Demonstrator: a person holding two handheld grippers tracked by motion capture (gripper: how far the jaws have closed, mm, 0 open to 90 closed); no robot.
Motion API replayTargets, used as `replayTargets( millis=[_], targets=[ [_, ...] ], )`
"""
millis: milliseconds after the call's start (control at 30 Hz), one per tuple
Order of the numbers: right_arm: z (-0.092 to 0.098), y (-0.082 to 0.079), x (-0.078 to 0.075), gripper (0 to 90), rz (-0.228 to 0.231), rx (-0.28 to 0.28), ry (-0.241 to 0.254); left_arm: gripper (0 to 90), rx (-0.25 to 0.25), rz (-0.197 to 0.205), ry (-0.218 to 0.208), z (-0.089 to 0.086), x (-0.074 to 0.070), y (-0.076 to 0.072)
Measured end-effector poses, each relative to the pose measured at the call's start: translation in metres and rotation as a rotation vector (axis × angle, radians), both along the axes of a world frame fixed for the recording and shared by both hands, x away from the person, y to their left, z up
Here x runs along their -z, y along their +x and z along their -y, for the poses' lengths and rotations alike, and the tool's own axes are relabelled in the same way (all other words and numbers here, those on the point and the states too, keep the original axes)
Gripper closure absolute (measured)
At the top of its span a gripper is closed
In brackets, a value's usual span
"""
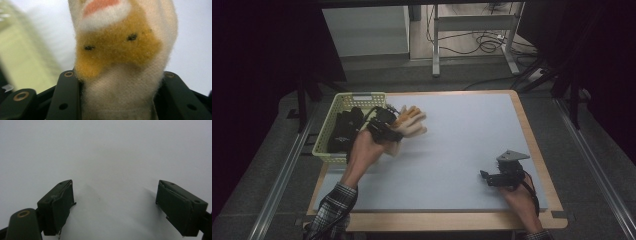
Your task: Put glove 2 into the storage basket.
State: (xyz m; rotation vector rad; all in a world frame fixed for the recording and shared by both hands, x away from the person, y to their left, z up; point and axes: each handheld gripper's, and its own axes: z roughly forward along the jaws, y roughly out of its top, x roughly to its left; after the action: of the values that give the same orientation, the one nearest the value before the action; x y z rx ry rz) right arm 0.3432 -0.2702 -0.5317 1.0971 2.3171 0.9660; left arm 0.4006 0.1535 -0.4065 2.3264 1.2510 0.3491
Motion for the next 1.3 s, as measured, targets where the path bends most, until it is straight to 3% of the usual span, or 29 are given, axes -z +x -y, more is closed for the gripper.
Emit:
replayTargets(
  millis=[167,367,533,733,867,1133,1300],
  targets=[
    [0.0,0.0,0.0,14.4,0.0,0.0,0.0,55.1,-0.119,0.029,-0.001,-0.044,-0.02,0.007],
    [0.0,0.0,0.0,14.4,-0.001,0.0,0.0,54.6,-0.253,0.037,0.0,-0.087,-0.026,0.016],
    [0.0,0.0,0.0,14.4,-0.001,0.0,0.001,54.1,-0.333,0.002,0.011,-0.112,-0.009,0.029],
    [0.0,0.0,0.0,14.4,-0.002,0.0,0.001,53.7,-0.386,-0.044,0.03,-0.121,0.025,0.049],
    [0.0,0.0,0.0,14.4,-0.002,0.0,0.002,53.5,-0.379,-0.072,0.035,-0.117,0.045,0.06],
    [0.0,0.0,0.0,14.4,-0.002,0.0,0.002,48.9,-0.321,-0.132,0.049,-0.092,0.076,0.076],
    [0.0,0.0,0.0,14.4,-0.002,0.0,0.002,21.4,-0.292,-0.204,0.005,-0.092,0.087,0.079]
  ],
)
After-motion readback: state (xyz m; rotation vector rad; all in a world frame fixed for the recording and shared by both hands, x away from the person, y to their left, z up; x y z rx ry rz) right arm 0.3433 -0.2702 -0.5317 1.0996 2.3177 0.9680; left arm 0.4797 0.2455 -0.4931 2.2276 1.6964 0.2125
